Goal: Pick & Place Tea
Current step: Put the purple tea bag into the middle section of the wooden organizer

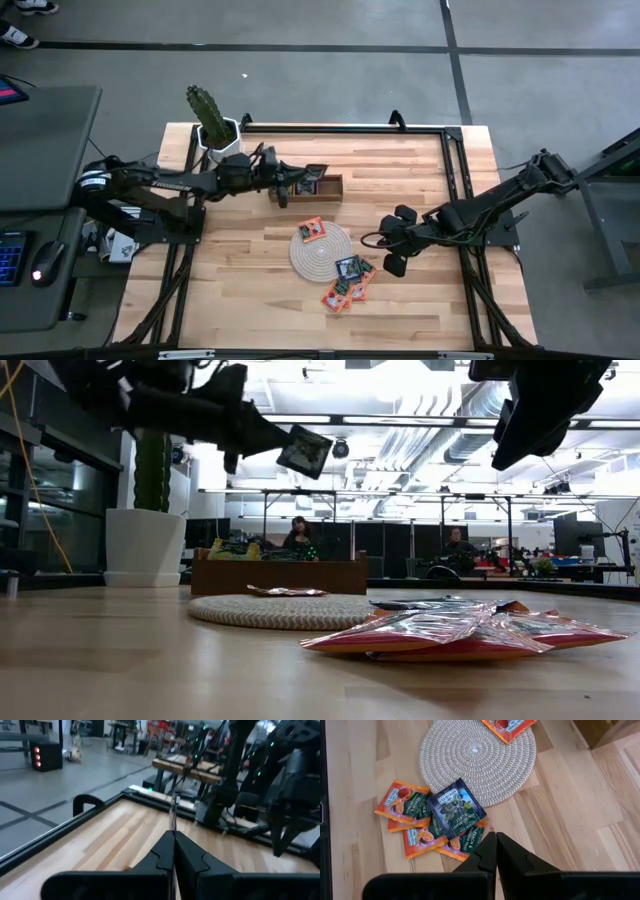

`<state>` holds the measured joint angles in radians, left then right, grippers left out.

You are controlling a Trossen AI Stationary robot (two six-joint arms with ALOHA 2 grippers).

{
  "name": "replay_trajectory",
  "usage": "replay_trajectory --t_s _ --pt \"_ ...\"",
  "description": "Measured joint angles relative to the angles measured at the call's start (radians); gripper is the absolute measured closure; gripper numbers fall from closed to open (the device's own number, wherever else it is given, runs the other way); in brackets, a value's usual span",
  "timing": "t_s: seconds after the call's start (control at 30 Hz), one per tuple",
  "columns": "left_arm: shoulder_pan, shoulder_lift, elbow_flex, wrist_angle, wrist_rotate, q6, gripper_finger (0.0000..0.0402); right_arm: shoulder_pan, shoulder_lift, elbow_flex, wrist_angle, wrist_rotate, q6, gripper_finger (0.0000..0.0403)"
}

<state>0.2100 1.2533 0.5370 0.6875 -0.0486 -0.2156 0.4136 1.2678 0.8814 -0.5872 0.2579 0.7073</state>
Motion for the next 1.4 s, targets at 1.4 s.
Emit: replay_trajectory --t_s 1.4 --pt "0.159 0.206 -0.115 0.094 0.035 -0.190 0.0401 -0.028 0.000 0.000 0.032 0.049 -0.010 0.0394"
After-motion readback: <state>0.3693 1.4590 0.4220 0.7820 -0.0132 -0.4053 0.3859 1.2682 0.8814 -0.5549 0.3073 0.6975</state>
